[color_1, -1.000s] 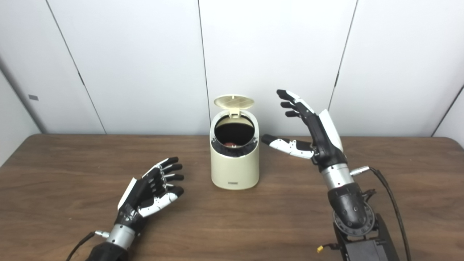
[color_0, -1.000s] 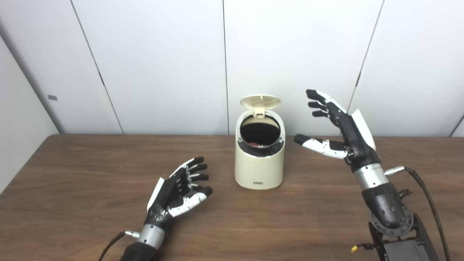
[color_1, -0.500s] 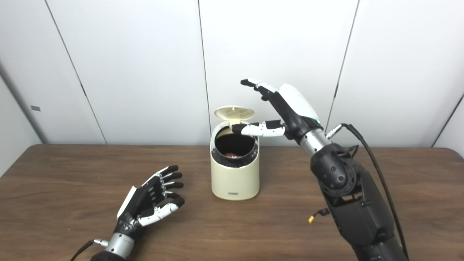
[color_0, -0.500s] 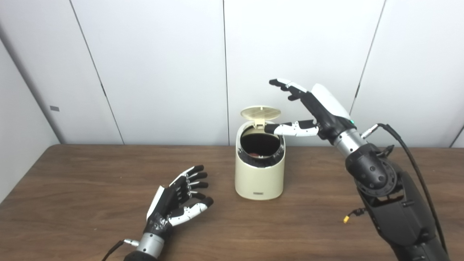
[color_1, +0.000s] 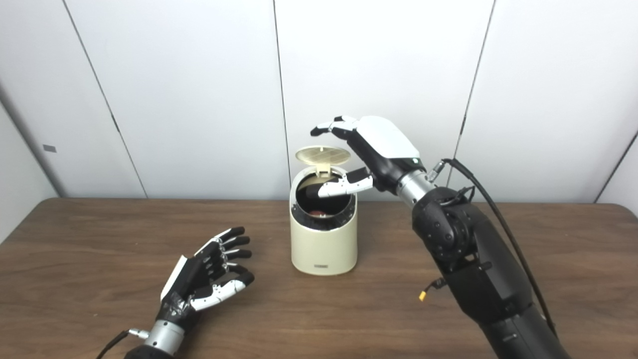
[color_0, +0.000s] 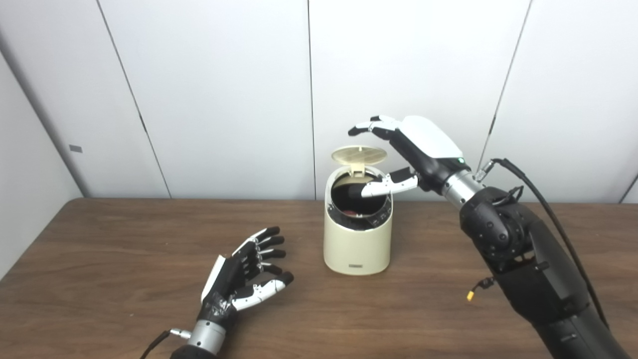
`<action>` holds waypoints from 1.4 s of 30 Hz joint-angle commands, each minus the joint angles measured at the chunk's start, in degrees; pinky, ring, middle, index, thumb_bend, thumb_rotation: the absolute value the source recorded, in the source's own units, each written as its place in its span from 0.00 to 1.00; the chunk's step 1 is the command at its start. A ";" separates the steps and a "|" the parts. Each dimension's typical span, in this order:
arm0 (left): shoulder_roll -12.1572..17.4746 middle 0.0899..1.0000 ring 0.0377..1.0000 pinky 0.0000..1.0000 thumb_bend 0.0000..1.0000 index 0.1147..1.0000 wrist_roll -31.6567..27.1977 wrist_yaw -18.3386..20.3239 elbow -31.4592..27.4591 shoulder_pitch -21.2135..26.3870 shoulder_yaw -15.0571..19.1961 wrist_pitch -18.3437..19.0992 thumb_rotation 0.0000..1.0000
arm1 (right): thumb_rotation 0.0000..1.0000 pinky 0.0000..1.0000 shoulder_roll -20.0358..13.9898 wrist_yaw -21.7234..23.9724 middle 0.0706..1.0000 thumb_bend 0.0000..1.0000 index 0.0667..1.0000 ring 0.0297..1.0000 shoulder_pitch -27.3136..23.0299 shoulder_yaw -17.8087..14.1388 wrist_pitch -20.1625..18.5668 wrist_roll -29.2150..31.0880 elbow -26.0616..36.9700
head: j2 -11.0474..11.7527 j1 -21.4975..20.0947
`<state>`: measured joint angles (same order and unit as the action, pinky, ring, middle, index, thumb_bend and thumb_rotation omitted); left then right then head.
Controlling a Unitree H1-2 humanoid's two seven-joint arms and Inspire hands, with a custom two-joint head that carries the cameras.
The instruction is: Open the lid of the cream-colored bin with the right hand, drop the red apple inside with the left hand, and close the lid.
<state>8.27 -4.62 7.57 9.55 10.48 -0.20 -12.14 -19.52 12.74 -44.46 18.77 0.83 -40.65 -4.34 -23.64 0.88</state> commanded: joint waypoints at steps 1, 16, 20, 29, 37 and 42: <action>-0.25 0.80 0.73 0.59 0.68 0.84 -0.35 0.18 -0.78 0.66 0.24 -1.21 0.14 | 0.62 0.89 -1.92 -3.27 0.77 0.75 0.75 0.92 -3.46 0.37 3.55 -3.53 1.15 | -0.27 0.26; -0.55 0.80 0.71 0.59 0.70 0.85 0.34 -0.20 -0.46 1.30 0.33 -1.31 0.19 | 0.65 1.00 -3.29 -5.73 0.66 0.76 0.67 0.88 -1.69 1.59 9.90 -11.35 1.19 | -0.30 0.78; -0.66 0.80 0.73 0.59 0.70 0.85 0.42 -0.31 -0.78 1.19 0.35 -0.97 0.18 | 0.65 0.98 -3.77 -5.25 0.66 0.76 0.67 0.88 -1.10 1.93 10.90 -11.88 1.83 | -0.50 0.91; -0.77 0.79 0.72 0.58 0.71 0.84 0.83 -0.53 -1.81 0.97 0.33 -0.29 0.18 | 0.62 0.95 -3.93 -5.83 0.65 0.77 0.66 0.86 0.51 2.05 13.43 -11.97 1.84 | -1.89 1.62; -0.52 0.79 0.71 0.58 0.72 0.83 0.92 -0.82 -2.03 1.13 0.69 0.60 0.19 | 0.63 0.96 -3.36 -3.54 0.67 0.74 0.67 0.88 3.12 2.29 12.77 -14.01 4.73 | -2.96 1.57; -0.49 0.79 0.71 0.58 0.73 0.83 1.25 -1.03 -2.25 0.96 0.70 0.63 0.21 | 0.64 0.98 -2.63 -4.49 0.66 0.74 0.67 0.88 4.78 2.57 13.49 -14.05 4.67 | -3.30 1.56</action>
<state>7.68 -4.04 7.09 9.35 10.60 0.18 -10.86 -22.11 9.30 -37.86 21.54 13.62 -54.51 -1.28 -26.89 2.37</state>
